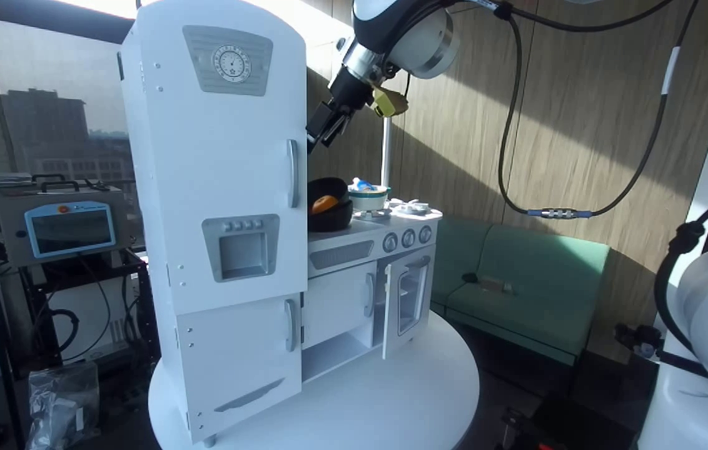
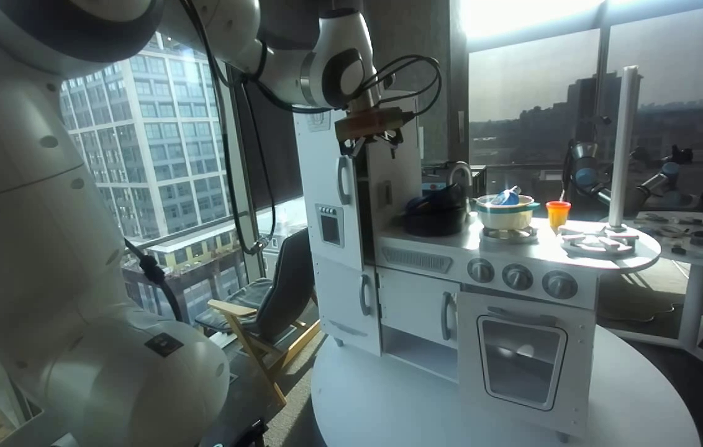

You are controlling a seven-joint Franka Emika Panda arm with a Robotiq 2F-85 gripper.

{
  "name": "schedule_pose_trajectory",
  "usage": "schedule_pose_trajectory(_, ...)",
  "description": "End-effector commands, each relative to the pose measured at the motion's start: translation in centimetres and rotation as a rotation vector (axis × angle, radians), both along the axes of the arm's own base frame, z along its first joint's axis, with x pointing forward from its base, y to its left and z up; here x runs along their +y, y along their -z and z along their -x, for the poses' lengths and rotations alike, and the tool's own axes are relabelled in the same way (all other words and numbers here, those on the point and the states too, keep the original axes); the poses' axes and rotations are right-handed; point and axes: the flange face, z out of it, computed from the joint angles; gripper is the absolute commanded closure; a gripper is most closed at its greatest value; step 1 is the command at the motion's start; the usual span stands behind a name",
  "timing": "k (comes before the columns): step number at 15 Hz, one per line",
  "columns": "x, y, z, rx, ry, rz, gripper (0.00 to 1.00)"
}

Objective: Open all the cabinet doors of the toy kitchen

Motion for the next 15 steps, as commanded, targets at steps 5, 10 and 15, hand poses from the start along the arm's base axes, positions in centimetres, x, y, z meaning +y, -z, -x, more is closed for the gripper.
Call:
schedule_pose_trajectory(5, 1.8, -2.6, 1.6, 0.12, -0.083, -0.089, 0.0)
schedule_pose_trajectory(10, 2.8, -3.6, 4.2, 0.13, -0.098, -0.114, 0.0)
schedule_pose_trajectory(15, 4.6, -5.7, 7.3, 0.1, -0.124, -0.142, 0.0)
